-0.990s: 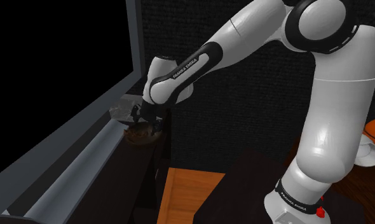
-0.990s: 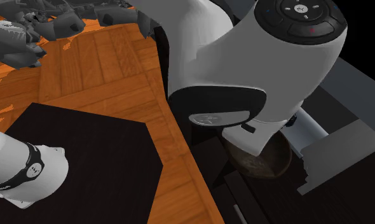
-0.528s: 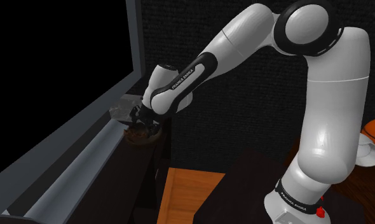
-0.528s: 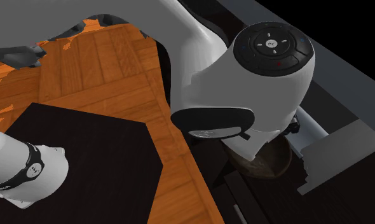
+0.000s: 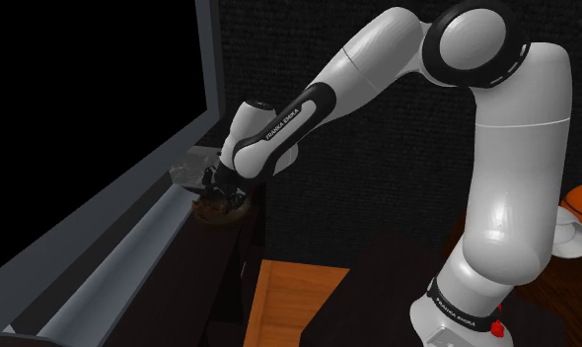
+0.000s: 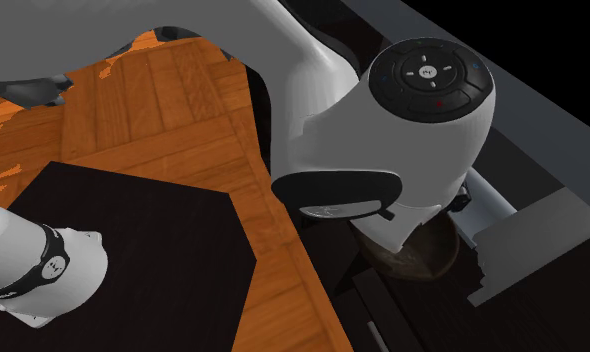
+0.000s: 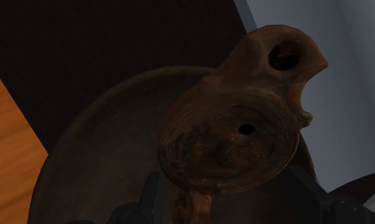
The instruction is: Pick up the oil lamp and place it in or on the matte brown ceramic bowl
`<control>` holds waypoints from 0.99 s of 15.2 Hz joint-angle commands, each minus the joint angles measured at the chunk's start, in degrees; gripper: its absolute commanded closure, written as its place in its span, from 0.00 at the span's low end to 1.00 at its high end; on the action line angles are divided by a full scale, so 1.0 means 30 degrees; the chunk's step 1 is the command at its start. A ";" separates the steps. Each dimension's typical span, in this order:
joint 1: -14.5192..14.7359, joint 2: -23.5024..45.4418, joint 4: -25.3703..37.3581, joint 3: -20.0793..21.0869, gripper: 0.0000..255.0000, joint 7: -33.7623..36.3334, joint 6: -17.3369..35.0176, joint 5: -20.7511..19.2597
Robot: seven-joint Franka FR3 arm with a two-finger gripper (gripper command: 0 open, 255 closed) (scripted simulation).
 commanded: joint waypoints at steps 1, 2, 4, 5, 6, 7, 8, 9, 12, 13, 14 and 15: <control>0.0002 0.0003 -0.0005 0.0002 1.00 0.0000 -0.0004 0.0000; 0.0002 0.0005 -0.0005 0.0001 1.00 0.0000 -0.0002 -0.0001; -0.0006 -0.0002 -0.0011 0.0007 1.00 -0.0009 -0.0004 0.0006; 0.0002 0.0002 -0.0005 0.0003 1.00 -0.0001 -0.0004 0.0000; -0.0010 -0.0016 -0.0018 0.0012 1.00 -0.0011 -0.0010 0.0012; -0.0011 -0.0024 -0.0024 0.0015 1.00 -0.0010 -0.0011 0.0015; -0.0021 -0.0025 -0.0025 0.0018 1.00 -0.0021 -0.0013 0.0020; 0.0006 0.0007 -0.0001 -0.0001 1.00 0.0001 -0.0002 -0.0002; -0.0196 -0.0585 0.0075 0.0229 1.00 -0.0108 -0.0651 0.0269; -0.0260 -0.0778 0.0109 0.0301 1.00 -0.0144 -0.0870 0.0359; -0.0319 -0.0969 0.0147 0.0368 1.00 -0.0180 -0.1091 0.0450; -0.0375 -0.1157 0.0189 0.0431 1.00 -0.0216 -0.1313 0.0541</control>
